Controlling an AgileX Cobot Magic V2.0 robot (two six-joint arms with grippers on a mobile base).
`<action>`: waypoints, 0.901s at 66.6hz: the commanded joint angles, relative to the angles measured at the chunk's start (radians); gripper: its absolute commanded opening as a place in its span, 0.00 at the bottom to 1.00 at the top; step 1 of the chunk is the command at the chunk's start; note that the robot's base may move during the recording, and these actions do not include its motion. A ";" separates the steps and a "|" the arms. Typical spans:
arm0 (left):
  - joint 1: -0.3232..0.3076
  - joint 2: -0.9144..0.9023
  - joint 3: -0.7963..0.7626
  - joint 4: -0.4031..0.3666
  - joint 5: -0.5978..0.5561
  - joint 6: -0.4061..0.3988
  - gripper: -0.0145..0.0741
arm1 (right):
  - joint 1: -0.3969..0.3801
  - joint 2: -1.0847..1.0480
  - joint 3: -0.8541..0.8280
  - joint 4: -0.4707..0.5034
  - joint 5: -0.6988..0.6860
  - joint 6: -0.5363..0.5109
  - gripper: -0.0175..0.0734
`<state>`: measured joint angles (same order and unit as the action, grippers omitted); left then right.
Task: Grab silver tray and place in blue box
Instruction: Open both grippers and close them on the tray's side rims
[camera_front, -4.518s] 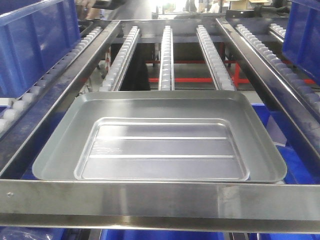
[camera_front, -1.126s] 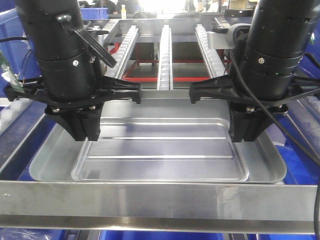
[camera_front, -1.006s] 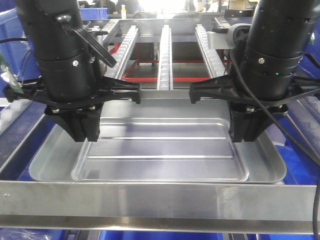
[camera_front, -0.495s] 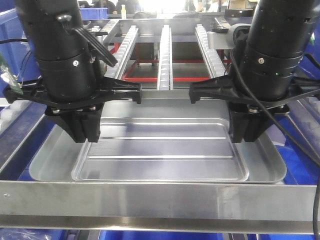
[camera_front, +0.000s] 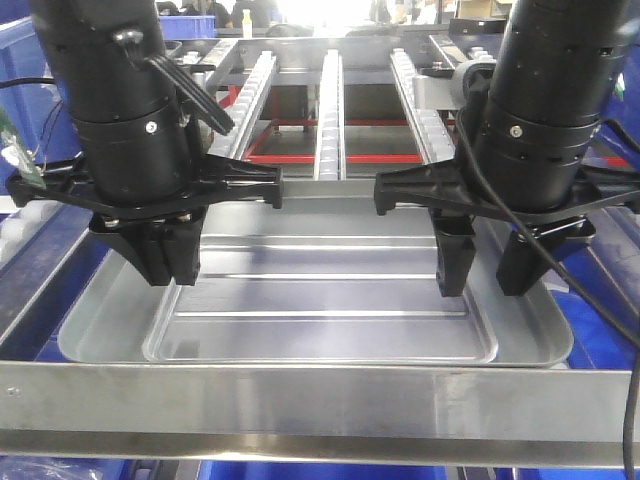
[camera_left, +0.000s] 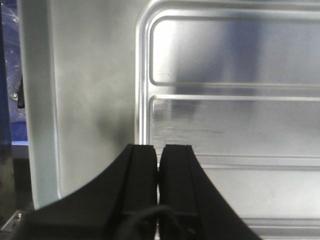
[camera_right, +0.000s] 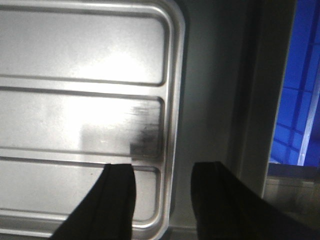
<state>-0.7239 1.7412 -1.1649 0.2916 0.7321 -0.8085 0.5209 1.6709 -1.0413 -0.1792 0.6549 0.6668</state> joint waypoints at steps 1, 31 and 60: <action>-0.008 -0.043 -0.027 0.020 -0.009 -0.010 0.16 | -0.002 -0.039 -0.025 -0.009 -0.027 0.000 0.63; -0.001 -0.043 -0.027 0.024 -0.020 -0.010 0.51 | -0.002 -0.039 -0.025 -0.008 -0.056 0.000 0.63; 0.056 -0.005 -0.027 -0.005 -0.012 -0.010 0.44 | -0.003 -0.038 -0.025 -0.008 -0.093 0.000 0.63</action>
<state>-0.6678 1.7713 -1.1649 0.2837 0.7302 -0.8085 0.5209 1.6709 -1.0413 -0.1778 0.6015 0.6668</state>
